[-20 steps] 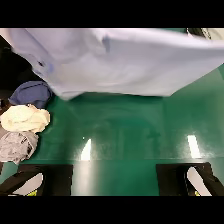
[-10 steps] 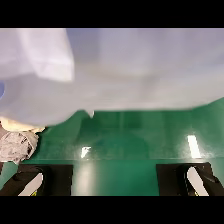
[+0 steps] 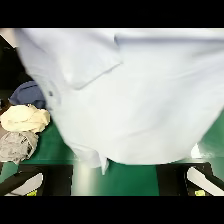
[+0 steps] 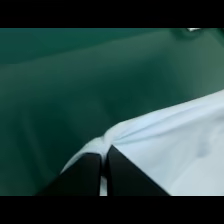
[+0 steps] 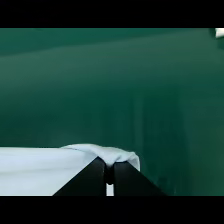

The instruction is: Fold the shirts.

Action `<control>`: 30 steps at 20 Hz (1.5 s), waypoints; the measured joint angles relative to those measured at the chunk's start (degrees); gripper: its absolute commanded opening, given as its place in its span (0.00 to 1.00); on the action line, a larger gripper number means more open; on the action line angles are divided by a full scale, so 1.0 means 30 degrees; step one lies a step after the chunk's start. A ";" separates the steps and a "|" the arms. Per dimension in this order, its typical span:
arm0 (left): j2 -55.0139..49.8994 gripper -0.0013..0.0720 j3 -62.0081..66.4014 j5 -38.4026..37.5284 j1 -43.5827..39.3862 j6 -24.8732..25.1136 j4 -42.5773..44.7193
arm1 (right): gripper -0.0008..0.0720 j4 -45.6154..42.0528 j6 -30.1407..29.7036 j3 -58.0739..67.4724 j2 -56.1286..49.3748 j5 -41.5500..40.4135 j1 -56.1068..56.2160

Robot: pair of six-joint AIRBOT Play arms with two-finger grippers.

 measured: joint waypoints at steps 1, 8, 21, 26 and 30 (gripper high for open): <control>-0.1100 0.06 -0.0189 -0.0306 0.0000 -0.0051 -0.0058 | 0.03 -0.0546 0.0095 -0.0663 -0.0794 0.0233 0.0437; -0.7541 0.06 -0.0619 0.1151 0.0000 0.0517 -0.0335 | 0.03 -0.3002 0.0940 -0.3096 -0.6047 -0.2936 0.3468; -0.9967 0.06 -0.0656 0.6288 0.0000 0.2936 0.1902 | 0.03 -0.5799 0.2965 -0.3417 -0.9194 -0.9850 0.7074; -1.0003 0.06 -0.0729 0.2200 0.0007 0.3075 0.4138 | 0.03 -0.7439 0.3031 -0.3417 -0.9253 -0.7650 0.8211; -1.0003 0.06 -0.1836 0.0386 0.0007 0.2958 0.5326 | 0.03 -0.7941 0.3038 -0.3417 -0.9260 -0.5814 0.8590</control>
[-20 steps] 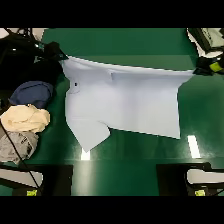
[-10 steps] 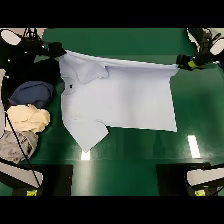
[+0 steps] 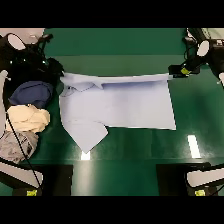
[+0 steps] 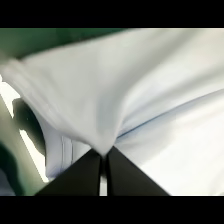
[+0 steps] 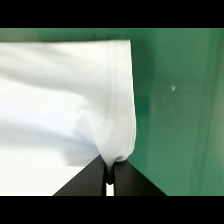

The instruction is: Fold the shirts.

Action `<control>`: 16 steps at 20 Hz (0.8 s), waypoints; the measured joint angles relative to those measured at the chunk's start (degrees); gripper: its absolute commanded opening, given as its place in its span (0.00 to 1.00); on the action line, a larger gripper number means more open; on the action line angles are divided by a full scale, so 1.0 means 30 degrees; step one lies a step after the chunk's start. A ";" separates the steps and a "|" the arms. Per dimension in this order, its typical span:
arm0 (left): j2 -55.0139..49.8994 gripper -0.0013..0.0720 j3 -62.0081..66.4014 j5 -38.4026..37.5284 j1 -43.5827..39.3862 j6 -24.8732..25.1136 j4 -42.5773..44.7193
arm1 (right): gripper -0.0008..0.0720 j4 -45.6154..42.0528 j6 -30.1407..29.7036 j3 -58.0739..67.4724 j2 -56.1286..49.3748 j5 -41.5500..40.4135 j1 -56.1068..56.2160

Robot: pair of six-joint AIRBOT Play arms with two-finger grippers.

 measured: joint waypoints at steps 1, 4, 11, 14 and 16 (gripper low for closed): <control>0.0000 0.06 -0.0481 -0.0284 -0.0007 -0.0007 0.0124 | 0.03 -0.0102 0.0007 -0.0007 0.0000 0.0415 0.0022; -0.0007 0.06 -0.1734 -0.0736 -0.0007 -0.0073 0.0474 | 0.03 -0.0124 0.0007 -0.0015 -0.0022 0.1348 0.0109; -0.0007 0.84 -0.2484 -0.0823 0.0000 -0.0976 0.0772 | 0.48 0.0546 0.0015 -0.0007 -0.0015 0.2572 0.0015; 0.0015 0.84 -0.2273 -0.0998 0.0189 -0.1486 0.0809 | 0.48 0.1588 -0.0189 -0.0007 -0.0022 0.3089 -0.0073; 0.0095 0.84 -0.1923 -0.1530 0.0437 -0.1887 0.0765 | 0.48 0.1974 -0.0474 -0.0007 -0.0022 0.3912 -0.0102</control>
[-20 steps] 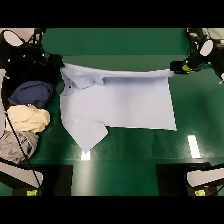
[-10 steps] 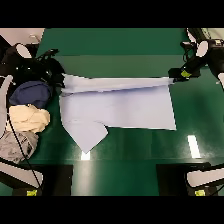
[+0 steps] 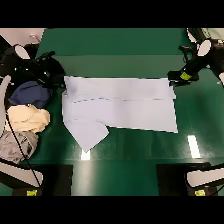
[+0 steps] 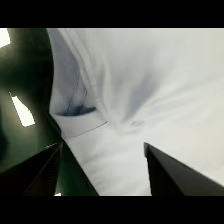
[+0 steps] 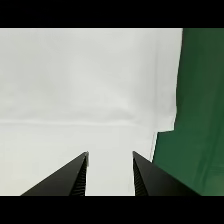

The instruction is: Fold the shirts.

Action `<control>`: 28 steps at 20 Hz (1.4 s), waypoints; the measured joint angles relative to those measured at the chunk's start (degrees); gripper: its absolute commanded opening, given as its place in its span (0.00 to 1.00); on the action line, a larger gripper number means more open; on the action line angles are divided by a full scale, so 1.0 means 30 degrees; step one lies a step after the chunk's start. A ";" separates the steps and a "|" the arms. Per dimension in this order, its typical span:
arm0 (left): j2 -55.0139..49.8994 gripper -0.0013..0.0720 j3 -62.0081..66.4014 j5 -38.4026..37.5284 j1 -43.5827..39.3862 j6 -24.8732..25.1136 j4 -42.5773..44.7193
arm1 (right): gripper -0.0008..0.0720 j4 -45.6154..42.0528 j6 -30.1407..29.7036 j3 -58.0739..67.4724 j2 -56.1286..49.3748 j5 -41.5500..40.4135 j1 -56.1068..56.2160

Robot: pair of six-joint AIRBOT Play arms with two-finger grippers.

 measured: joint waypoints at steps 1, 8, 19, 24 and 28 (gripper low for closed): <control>0.0095 0.84 0.0095 -0.0372 0.0182 -0.0219 -0.0036 | 0.48 0.0204 -0.0160 0.0000 0.0007 0.0546 -0.0007; 0.3905 0.84 -0.4488 -0.1195 0.0925 -0.1020 -0.0153 | 0.47 0.0780 -0.1122 -0.2127 0.2208 0.2506 -0.0036; 1.0666 0.84 -1.8061 0.3927 0.0984 -0.1559 -0.2645 | 0.47 0.3883 -0.1770 -1.0054 0.8007 0.0401 -0.1209; 1.0972 0.84 -1.9715 0.5785 0.0342 -0.1304 -0.4393 | 0.47 0.4226 -0.1836 -1.1147 0.9238 -0.0284 -0.1297; 1.0863 0.12 -2.0108 0.7541 -0.0743 -0.1326 -0.4561 | 0.47 0.4255 -0.1836 -1.1351 0.9770 -0.0437 -0.1311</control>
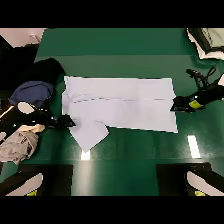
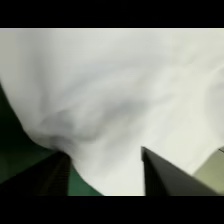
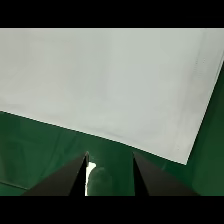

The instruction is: Fold the shirts.

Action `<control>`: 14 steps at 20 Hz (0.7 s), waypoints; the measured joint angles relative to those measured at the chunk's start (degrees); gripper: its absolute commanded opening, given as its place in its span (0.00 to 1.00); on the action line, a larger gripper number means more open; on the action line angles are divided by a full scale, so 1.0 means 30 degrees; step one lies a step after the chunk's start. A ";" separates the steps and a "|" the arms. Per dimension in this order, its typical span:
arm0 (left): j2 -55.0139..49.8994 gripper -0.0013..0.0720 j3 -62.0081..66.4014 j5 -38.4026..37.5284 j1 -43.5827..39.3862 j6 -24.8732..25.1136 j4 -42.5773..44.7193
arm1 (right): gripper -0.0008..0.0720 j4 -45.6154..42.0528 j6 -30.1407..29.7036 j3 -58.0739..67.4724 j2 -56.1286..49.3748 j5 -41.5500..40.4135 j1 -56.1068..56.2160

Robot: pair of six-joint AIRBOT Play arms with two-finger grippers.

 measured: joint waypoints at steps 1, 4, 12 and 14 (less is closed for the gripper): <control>-0.0051 0.10 -0.0066 0.0386 -0.0138 -0.0022 0.0168 | 0.47 -0.0029 -0.0007 -0.0029 0.0036 0.0015 0.0000; -0.0051 0.06 0.0007 0.0357 -0.0386 -0.0095 0.0109 | 0.47 -0.0080 -0.0036 -0.0073 0.0138 0.0197 -0.0022; 0.0423 0.06 0.1785 -0.1654 -0.0510 0.0874 -0.0015 | 0.74 -0.0510 -0.0918 -0.3104 0.0510 0.0386 -0.3956; 0.0466 0.06 0.2025 -0.1902 -0.0510 0.0998 -0.0044 | 0.74 -0.0168 -0.1661 -0.4663 0.0299 -0.0444 -0.5646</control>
